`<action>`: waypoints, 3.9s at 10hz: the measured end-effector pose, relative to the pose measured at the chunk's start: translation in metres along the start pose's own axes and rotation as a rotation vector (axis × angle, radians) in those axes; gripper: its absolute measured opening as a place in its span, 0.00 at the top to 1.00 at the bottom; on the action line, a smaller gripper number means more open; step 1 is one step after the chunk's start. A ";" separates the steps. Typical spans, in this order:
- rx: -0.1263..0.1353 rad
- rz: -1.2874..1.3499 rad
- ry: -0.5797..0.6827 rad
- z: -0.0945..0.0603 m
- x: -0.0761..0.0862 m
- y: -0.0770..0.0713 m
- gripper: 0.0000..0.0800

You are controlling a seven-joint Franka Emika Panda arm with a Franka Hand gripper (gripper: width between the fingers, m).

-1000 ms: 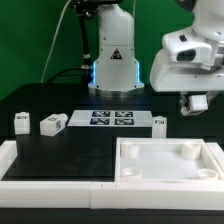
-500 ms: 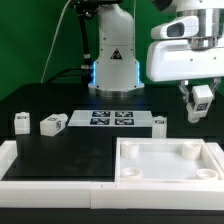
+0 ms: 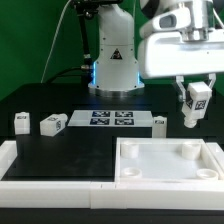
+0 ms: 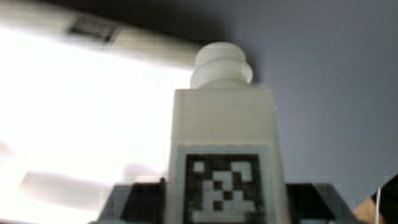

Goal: Assemble one leg

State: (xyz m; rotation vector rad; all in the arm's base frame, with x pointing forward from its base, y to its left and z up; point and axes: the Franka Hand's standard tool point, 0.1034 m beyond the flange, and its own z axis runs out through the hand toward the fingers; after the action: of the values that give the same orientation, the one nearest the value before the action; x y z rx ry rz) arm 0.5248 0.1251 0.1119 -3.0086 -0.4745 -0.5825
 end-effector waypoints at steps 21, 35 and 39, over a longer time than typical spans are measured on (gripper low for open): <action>-0.052 -0.134 0.192 0.049 0.089 0.042 0.63; -0.045 -0.141 0.189 0.077 0.072 0.033 0.63; -0.046 -0.143 0.189 0.077 0.072 0.033 0.23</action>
Offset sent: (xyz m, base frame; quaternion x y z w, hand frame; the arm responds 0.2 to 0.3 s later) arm 0.0000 0.0000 0.0000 0.0000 0.0000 0.0000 1.0000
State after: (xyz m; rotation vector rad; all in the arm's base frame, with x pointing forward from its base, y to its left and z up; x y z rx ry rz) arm 0.6261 0.1219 0.0678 -2.9394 -0.6747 -0.8885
